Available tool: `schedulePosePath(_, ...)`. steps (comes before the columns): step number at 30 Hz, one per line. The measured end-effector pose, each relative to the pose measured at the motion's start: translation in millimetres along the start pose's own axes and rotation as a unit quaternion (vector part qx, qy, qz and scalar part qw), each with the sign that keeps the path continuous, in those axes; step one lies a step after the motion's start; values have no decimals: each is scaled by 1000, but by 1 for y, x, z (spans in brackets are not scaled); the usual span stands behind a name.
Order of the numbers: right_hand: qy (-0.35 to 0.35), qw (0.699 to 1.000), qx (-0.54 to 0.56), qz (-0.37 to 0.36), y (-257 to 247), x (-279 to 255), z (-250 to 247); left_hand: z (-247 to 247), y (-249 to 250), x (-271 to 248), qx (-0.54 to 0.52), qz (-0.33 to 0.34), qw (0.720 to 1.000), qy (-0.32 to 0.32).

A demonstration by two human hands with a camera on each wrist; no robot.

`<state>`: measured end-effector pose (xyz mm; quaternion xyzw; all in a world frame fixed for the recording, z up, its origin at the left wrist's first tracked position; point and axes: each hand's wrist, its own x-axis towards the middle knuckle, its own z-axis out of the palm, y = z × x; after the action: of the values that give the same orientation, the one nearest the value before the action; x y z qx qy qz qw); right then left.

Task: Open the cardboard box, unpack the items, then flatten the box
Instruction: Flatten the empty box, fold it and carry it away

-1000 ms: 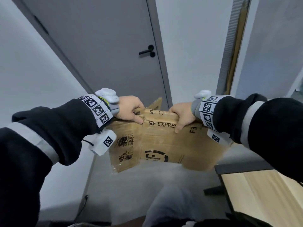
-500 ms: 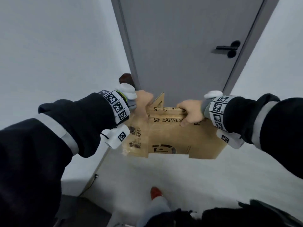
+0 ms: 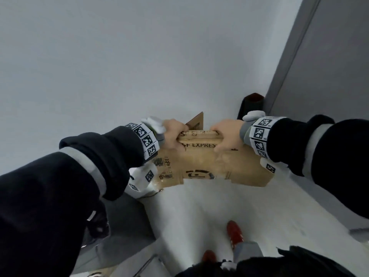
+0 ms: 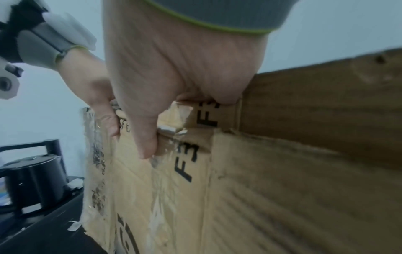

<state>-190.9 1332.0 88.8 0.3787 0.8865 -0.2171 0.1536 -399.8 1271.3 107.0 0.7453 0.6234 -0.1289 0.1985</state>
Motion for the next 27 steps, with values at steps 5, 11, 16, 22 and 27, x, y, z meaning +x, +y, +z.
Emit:
schedulePosePath(5, 12, 995, -80, -66, -5, 69, -25, -6, -45, 7, -31, -95, 995, 20)
schedulePosePath(11, -18, 971, -217, -95, -13, 153, -40, -2, -110, 7, -33, -178, 984, -4)
schedulePosePath(16, -6, 974, -196, -117, -34, 218, -30, 24, -176, 6, -42, -207, 977, 23)
schedulePosePath(22, -42, 982, -157, -97, -41, 309, 24, 92, -265, 53, -22, -259, 965, -11)
schedulePosePath(27, -74, 978, -165, -108, -33, 392, 118, 187, -317, 116, 13, -248, 953, -173)
